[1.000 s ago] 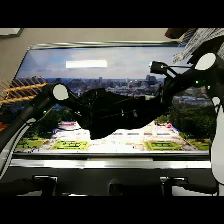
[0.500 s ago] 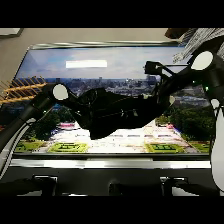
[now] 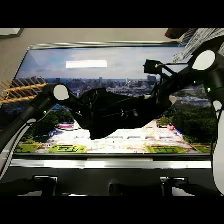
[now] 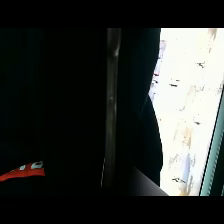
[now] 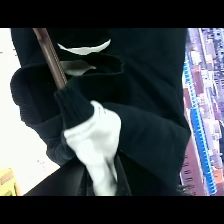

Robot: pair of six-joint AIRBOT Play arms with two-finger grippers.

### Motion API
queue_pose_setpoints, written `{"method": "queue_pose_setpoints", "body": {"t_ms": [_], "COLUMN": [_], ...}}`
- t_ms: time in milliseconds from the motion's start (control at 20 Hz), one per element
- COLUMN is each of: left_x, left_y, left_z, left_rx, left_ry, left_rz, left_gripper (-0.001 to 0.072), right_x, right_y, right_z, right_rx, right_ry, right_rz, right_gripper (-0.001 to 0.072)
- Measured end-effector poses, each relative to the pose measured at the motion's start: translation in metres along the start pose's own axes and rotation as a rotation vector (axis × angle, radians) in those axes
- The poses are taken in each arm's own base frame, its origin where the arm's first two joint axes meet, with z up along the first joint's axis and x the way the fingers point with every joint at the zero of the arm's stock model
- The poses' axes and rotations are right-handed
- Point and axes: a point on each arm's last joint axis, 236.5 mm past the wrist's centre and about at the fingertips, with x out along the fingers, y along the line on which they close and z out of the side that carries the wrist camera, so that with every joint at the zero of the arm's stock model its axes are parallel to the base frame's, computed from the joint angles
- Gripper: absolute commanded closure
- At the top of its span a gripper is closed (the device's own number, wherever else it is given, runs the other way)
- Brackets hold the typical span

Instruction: Fold the clothes and pants, and hang the long-sleeved shirts on hangers.

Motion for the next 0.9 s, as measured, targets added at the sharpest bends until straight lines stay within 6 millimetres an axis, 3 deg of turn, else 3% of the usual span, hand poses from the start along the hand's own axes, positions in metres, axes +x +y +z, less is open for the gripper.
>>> {"method": "queue_pose_setpoints", "body": {"t_ms": [550,650,750,800,850,900], "left_x": [0.0,0.0,0.0,0.0,0.0,-0.0001], "left_y": [0.0,0.0002,0.0011,0.0022,0.0026,0.0047], "left_z": [-0.0018,-0.0017,-0.0011,-0.0005,-0.0005,0.0002], "left_rx": [0.001,0.002,0.001,0.001,0.002,0.002], "left_ry": [0.007,0.007,0.005,0.002,0.002,-0.001], "left_rz": [0.0,0.001,0.005,0.009,0.011,0.02], "left_gripper": [0.0679,0.0679,0.0679,0.0679,0.0679,0.0679], "right_x": [-0.0018,-0.0019,-0.0019,-0.0019,-0.0019,-0.0019], "right_y": [0.006,0.0066,0.0071,0.007,0.0063,0.01], "right_z": [0.0048,0.0065,0.0081,0.0081,0.0084,0.0069], "right_rx": [0.023,0.029,0.03,0.03,0.029,0.02], "right_ry": [-0.019,-0.026,-0.032,-0.033,-0.034,-0.028], "right_rz": [0.02,0.023,0.025,0.025,0.022,0.037], "right_gripper": [0.0493,0.0447,0.0468,0.0584,0.0655,0.0679]}}
